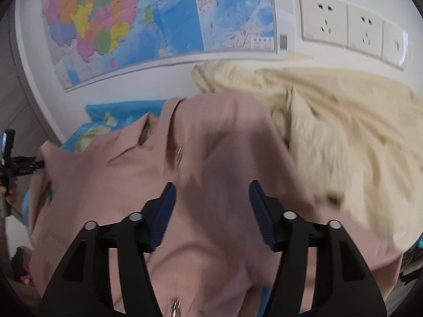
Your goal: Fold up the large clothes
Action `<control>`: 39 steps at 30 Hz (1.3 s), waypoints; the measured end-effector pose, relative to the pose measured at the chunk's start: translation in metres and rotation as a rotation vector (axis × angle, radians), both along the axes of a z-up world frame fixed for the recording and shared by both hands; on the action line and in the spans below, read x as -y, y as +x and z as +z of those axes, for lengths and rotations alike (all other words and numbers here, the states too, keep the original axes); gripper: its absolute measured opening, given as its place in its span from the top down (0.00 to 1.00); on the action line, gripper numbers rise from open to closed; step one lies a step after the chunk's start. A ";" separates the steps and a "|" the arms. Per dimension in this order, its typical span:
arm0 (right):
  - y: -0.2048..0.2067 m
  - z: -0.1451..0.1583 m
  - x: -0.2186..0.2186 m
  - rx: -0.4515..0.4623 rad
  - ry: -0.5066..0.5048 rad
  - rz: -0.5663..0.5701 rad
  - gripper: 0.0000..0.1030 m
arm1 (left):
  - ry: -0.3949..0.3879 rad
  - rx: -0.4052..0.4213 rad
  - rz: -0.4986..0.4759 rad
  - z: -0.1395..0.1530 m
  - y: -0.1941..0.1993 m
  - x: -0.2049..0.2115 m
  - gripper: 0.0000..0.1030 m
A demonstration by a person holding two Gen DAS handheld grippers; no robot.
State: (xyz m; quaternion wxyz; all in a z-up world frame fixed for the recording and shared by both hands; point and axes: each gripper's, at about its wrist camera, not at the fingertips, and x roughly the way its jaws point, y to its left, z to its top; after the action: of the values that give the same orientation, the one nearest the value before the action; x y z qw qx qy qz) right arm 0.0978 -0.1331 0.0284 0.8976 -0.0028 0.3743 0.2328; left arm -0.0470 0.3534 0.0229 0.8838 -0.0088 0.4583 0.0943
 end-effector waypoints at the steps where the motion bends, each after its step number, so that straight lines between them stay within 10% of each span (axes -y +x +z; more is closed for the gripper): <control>1: -0.014 -0.002 0.006 -0.011 0.014 0.025 0.31 | -0.024 0.018 -0.041 -0.003 -0.013 0.007 0.34; 12: -0.130 -0.061 0.059 -0.161 -0.017 0.070 0.11 | -0.251 -0.024 -0.442 -0.049 -0.100 0.106 0.09; 15: -0.125 -0.073 0.062 -0.180 0.010 0.052 0.40 | -0.265 -0.069 -0.417 -0.064 -0.083 0.116 0.09; 17: -0.117 -0.076 0.057 -0.187 0.000 0.049 0.85 | -0.251 -0.050 -0.397 -0.066 -0.074 0.120 0.31; 18: -0.112 -0.077 0.053 -0.179 -0.015 0.055 0.96 | -0.229 -0.033 -0.376 -0.064 -0.066 0.121 0.47; 19: -0.107 -0.073 0.052 -0.159 -0.009 0.050 0.96 | -0.205 -0.029 -0.332 -0.062 -0.054 0.120 0.84; 20: -0.102 -0.069 0.053 -0.144 -0.004 0.031 0.96 | -0.214 -0.037 -0.306 -0.064 -0.047 0.116 0.94; 24: -0.085 -0.062 0.079 -0.118 0.092 -0.106 0.96 | -0.205 0.000 -0.220 -0.056 -0.031 0.109 0.96; 27: -0.079 -0.080 0.083 -0.207 0.054 -0.128 0.77 | -0.174 -0.016 -0.197 -0.059 -0.030 0.112 0.90; 31: -0.102 -0.055 0.081 -0.099 -0.015 -0.145 0.26 | -0.077 0.014 -0.206 -0.049 -0.041 0.121 0.42; 39: -0.119 -0.007 0.003 0.097 -0.138 0.114 0.28 | -0.069 0.169 -0.288 -0.001 -0.062 0.125 0.32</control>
State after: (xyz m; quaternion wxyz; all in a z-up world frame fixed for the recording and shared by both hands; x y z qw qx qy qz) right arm -0.0216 -0.1364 0.0212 0.8976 -0.0971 0.3448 0.2569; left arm -0.1091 0.2287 0.0222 0.9226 0.0190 0.3819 -0.0501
